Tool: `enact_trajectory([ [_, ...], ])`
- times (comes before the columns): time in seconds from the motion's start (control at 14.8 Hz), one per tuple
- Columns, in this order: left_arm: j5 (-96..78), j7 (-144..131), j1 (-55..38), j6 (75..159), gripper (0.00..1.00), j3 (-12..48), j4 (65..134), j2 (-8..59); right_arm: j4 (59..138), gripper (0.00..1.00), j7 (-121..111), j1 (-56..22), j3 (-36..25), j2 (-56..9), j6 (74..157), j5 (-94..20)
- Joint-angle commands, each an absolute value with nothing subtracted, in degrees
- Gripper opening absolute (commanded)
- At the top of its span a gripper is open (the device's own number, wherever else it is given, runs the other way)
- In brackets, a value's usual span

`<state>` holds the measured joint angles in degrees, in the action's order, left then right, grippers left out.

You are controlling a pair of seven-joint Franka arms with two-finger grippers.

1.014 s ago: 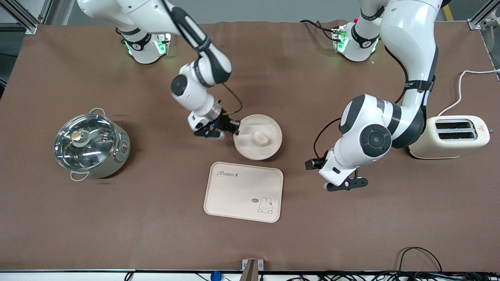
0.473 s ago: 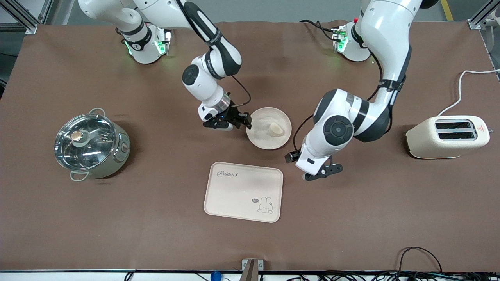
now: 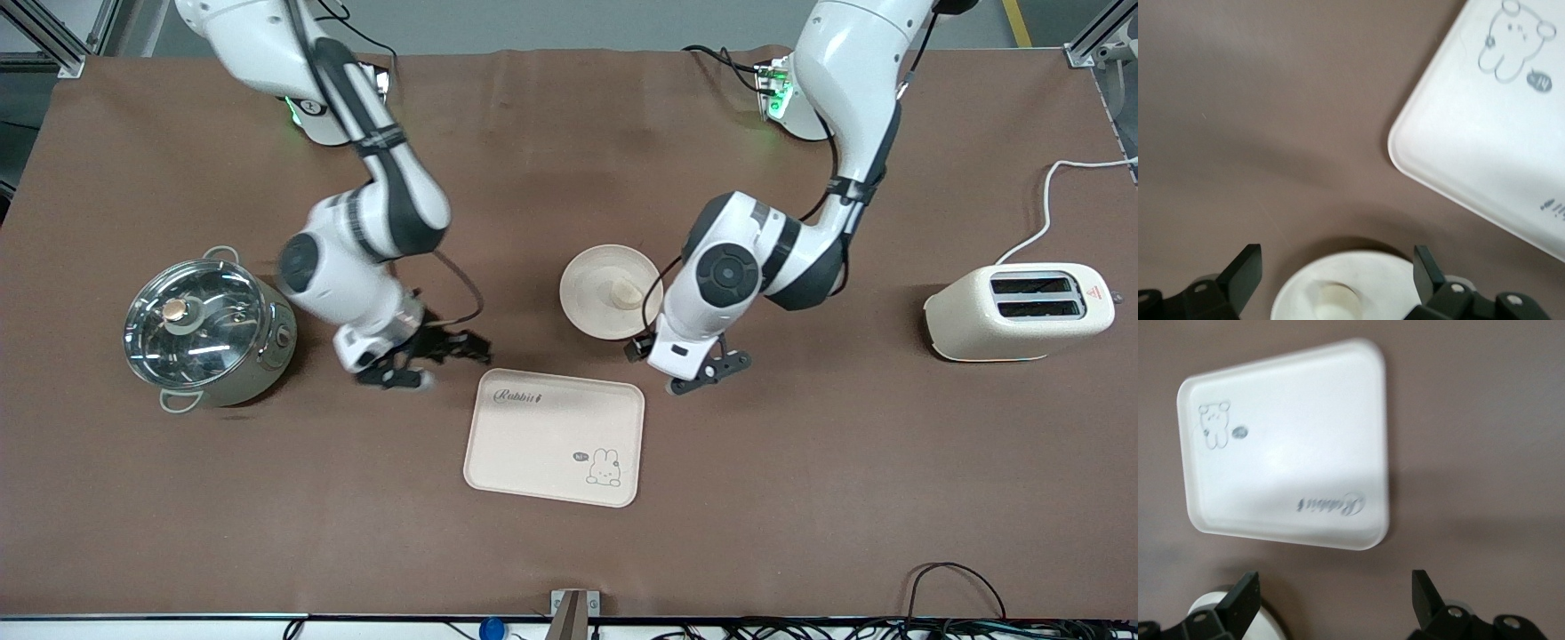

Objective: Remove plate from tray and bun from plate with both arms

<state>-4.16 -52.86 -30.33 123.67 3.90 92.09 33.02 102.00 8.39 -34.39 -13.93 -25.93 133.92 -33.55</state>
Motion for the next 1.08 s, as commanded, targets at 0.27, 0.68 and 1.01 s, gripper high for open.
enact_trajectory([
  [0.27,-2.2,-58.3,-37.1,133.2,1.0,3.5,102.9,30.7,96.4,1.0,0.6,-24.6,-18.3,-18.4,113.2,-19.6],
  [0.68,-0.8,-62.6,-40.6,140.7,1.0,3.4,109.2,31.8,92.6,1.0,-8.2,-14.2,-17.2,-11.1,101.8,-12.1],
  [1.01,0.2,-62.6,-40.5,141.4,1.0,3.4,110.0,31.8,92.3,1.0,-2.8,-4.8,-8.0,-2.9,95.2,-5.3],
])
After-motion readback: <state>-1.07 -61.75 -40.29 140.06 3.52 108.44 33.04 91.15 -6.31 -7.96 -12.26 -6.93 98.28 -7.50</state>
